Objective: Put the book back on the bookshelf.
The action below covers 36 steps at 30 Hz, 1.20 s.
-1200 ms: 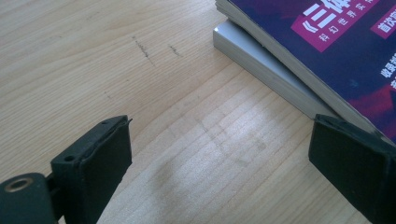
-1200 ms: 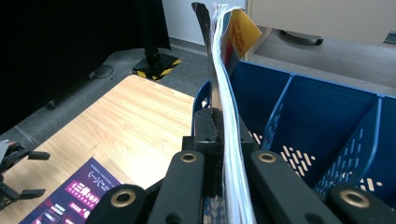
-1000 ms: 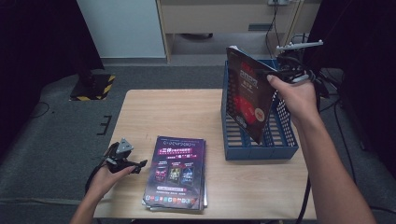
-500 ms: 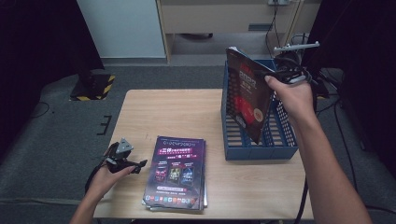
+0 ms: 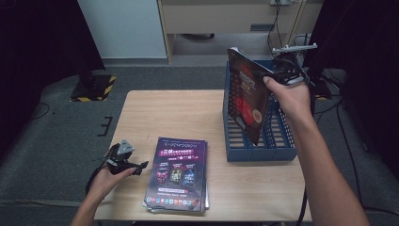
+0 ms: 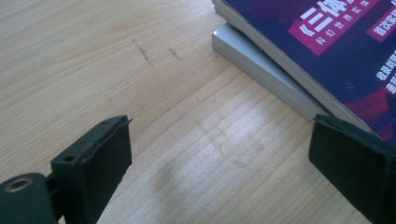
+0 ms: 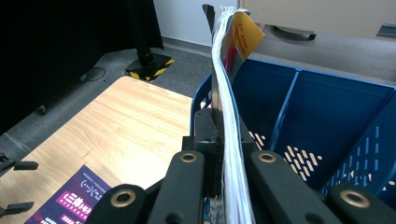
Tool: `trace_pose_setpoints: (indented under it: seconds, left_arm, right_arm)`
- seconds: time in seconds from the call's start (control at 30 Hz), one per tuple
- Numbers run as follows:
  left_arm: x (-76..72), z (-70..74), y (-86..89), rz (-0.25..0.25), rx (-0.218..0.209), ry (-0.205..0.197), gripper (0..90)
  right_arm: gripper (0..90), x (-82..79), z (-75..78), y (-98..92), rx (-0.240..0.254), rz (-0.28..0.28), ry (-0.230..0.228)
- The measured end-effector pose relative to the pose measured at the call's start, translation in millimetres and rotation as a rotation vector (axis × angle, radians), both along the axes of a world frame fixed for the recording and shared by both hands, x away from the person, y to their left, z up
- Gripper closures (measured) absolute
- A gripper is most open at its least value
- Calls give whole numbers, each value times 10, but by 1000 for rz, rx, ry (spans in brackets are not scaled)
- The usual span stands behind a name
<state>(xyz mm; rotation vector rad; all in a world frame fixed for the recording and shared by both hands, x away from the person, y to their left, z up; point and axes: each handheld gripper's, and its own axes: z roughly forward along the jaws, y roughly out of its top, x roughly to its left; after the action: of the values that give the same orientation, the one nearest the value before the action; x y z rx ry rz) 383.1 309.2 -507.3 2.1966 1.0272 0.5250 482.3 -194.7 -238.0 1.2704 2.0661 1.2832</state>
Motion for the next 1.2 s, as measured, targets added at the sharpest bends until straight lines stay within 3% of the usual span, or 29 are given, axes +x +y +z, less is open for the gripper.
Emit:
trace_pose_setpoints:
  seconds: [1.2]
  left_arm:
    - [-5,13,-11,-6,11,-2,56]
  right_arm:
    - [870,82,-95,185,-55,-8,83]
